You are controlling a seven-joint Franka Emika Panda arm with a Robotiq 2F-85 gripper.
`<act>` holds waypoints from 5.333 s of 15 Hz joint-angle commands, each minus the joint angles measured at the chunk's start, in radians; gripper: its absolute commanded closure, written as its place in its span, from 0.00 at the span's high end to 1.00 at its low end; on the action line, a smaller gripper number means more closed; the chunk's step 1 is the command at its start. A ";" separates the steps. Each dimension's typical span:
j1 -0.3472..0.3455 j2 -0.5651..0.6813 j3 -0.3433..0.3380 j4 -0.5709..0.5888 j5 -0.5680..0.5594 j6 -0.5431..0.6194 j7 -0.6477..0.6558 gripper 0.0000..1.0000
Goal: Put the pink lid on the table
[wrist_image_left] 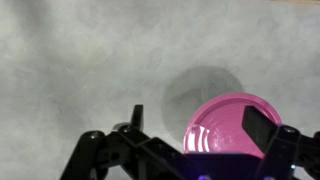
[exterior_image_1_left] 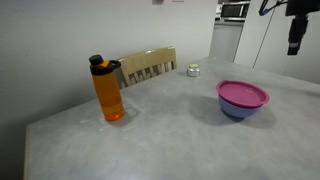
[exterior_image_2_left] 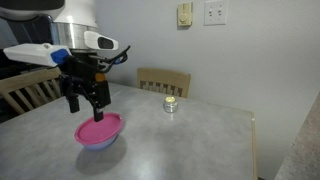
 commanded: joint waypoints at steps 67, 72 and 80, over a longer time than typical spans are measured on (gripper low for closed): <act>-0.161 0.476 0.284 0.267 0.225 0.356 -0.531 1.00; -0.132 0.470 0.250 0.236 0.208 0.339 -0.503 1.00; -0.139 0.490 0.255 0.243 0.215 0.354 -0.542 0.66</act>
